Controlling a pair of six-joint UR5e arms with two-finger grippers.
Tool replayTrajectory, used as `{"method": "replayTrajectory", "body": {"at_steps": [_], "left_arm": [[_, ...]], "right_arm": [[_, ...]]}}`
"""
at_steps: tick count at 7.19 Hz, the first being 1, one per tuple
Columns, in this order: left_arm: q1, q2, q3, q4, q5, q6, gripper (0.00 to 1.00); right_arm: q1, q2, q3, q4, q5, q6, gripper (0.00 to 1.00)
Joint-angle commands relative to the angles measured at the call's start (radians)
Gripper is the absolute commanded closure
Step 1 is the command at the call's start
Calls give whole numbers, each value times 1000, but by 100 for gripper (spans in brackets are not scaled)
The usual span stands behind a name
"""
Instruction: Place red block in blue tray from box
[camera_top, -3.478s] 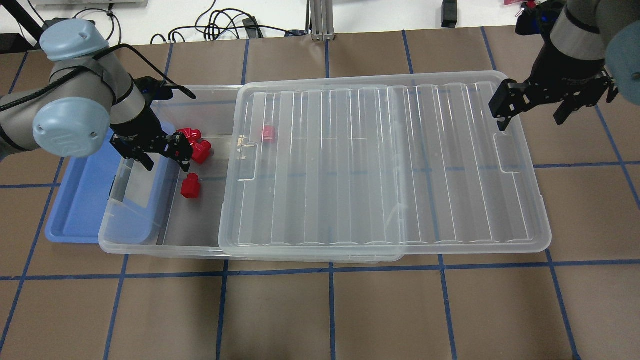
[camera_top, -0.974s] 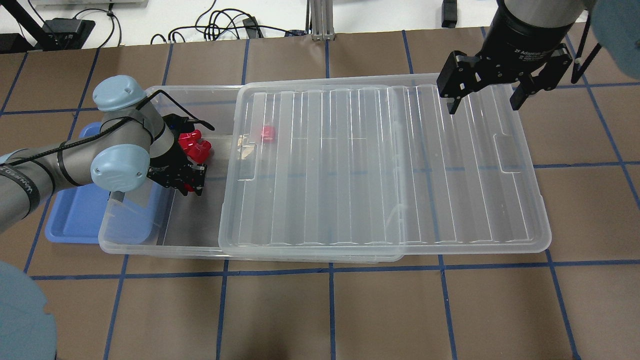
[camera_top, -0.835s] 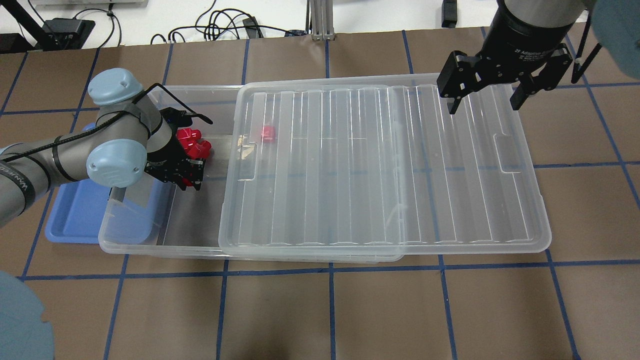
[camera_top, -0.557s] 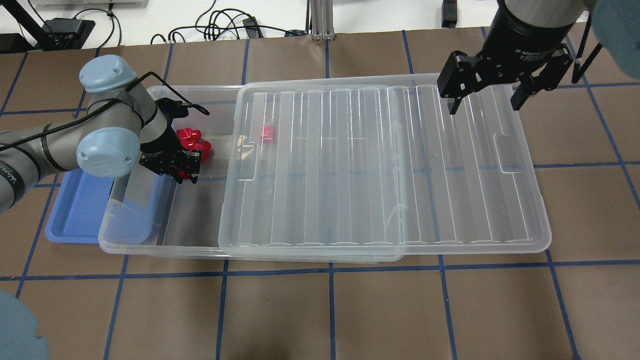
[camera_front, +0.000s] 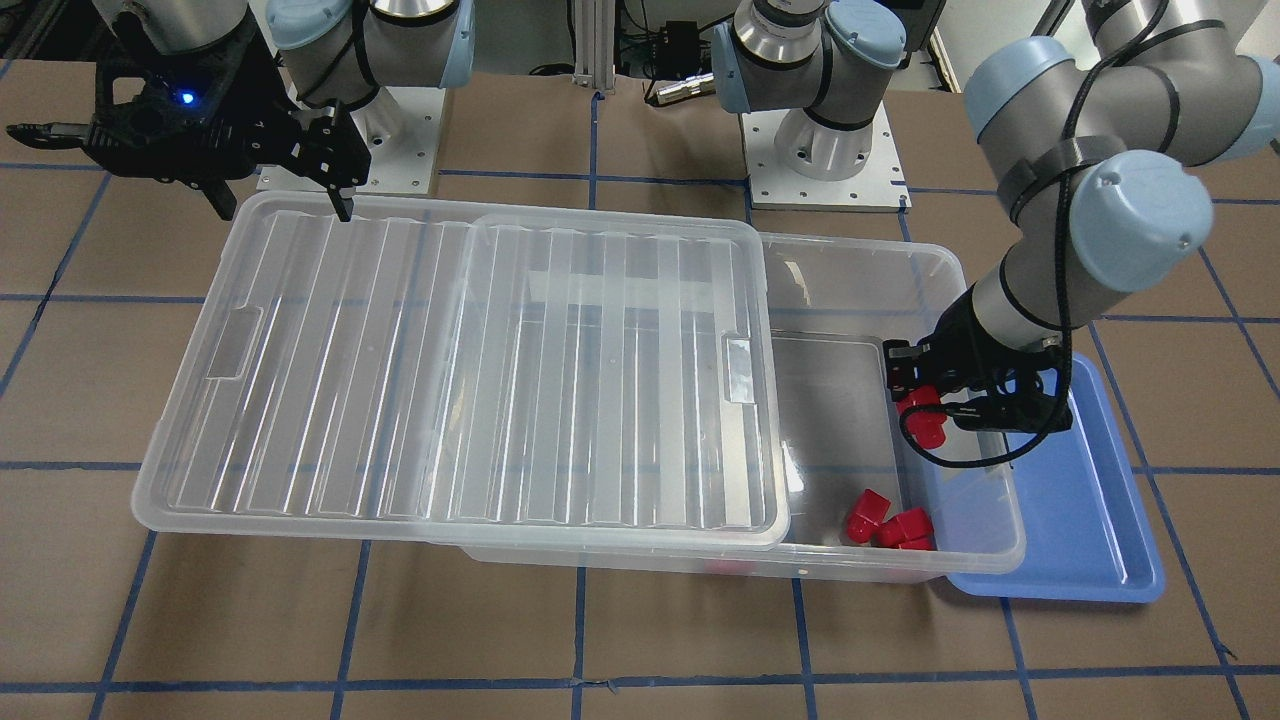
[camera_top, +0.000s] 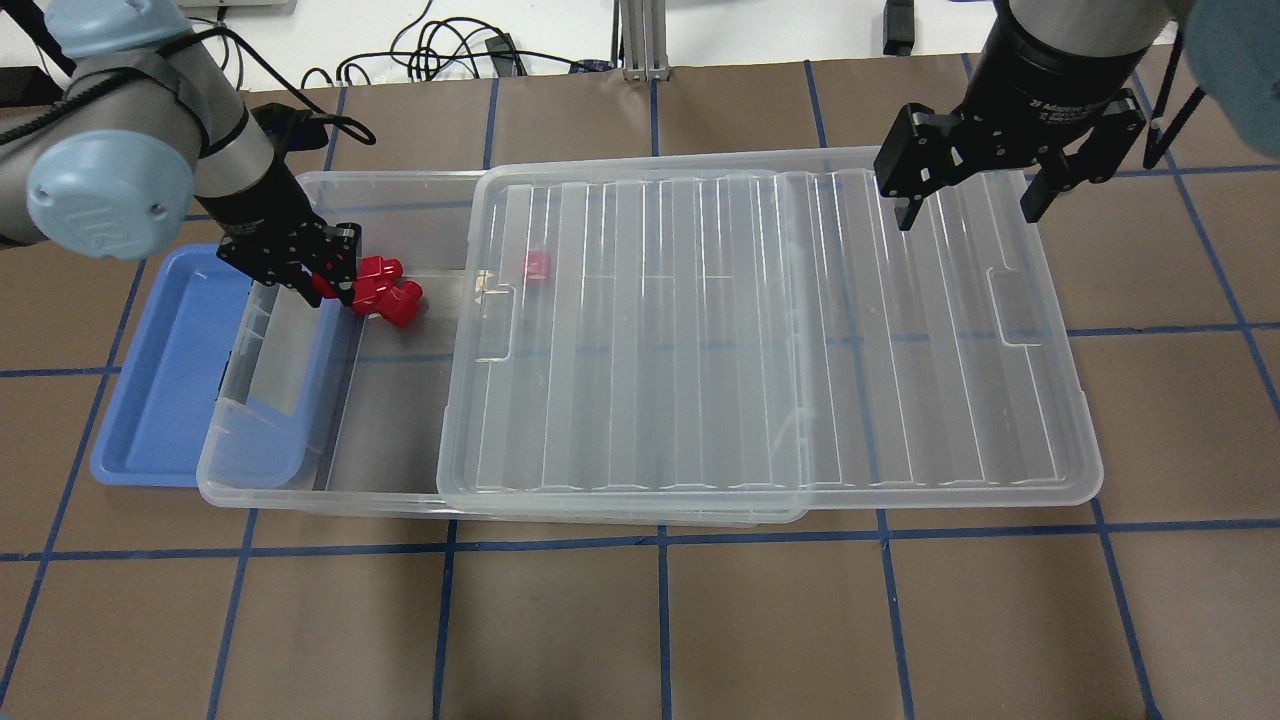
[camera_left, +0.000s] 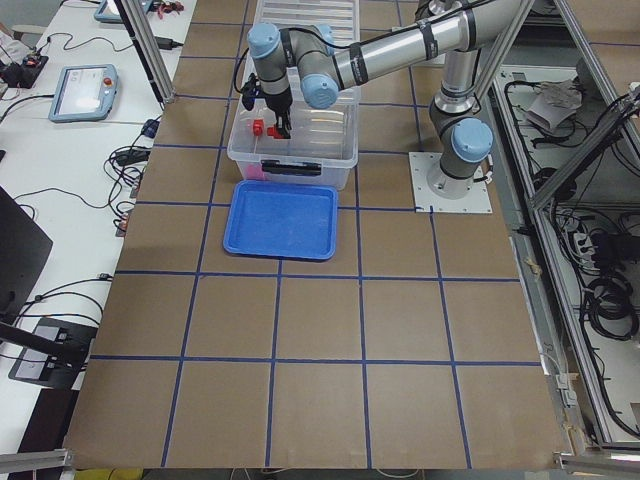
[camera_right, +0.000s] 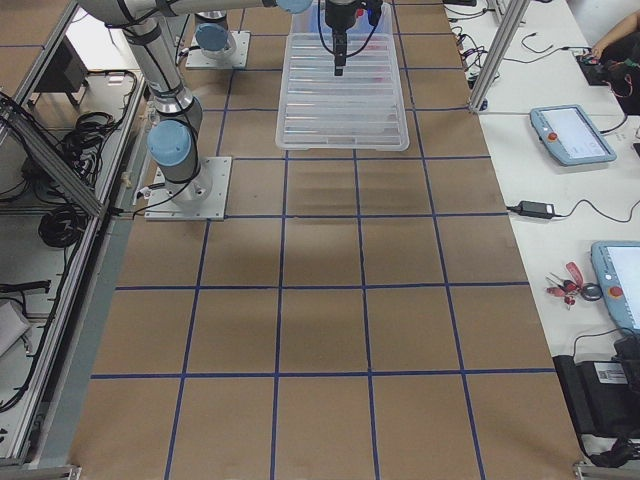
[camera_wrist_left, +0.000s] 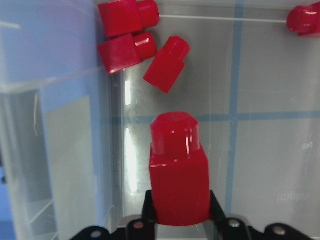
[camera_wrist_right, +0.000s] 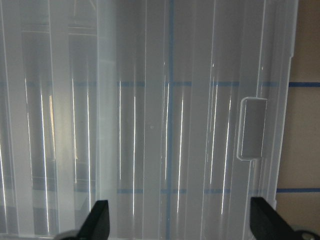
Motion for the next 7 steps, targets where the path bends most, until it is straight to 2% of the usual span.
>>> {"method": "replayTrajectory", "body": {"at_steps": [1, 3, 5, 7], "left_arm": [[63, -15, 173, -133, 5, 15, 100], [175, -45, 199, -150, 9, 82, 100], [255, -75, 195, -135, 19, 258, 100], [331, -132, 191, -112, 19, 337, 100]], "right_arm": [[1, 0, -3, 2, 5, 0, 0], [1, 0, -3, 2, 2, -1, 0], [-19, 11, -9, -16, 5, -32, 0], [-118, 6, 6, -24, -15, -203, 0]]}}
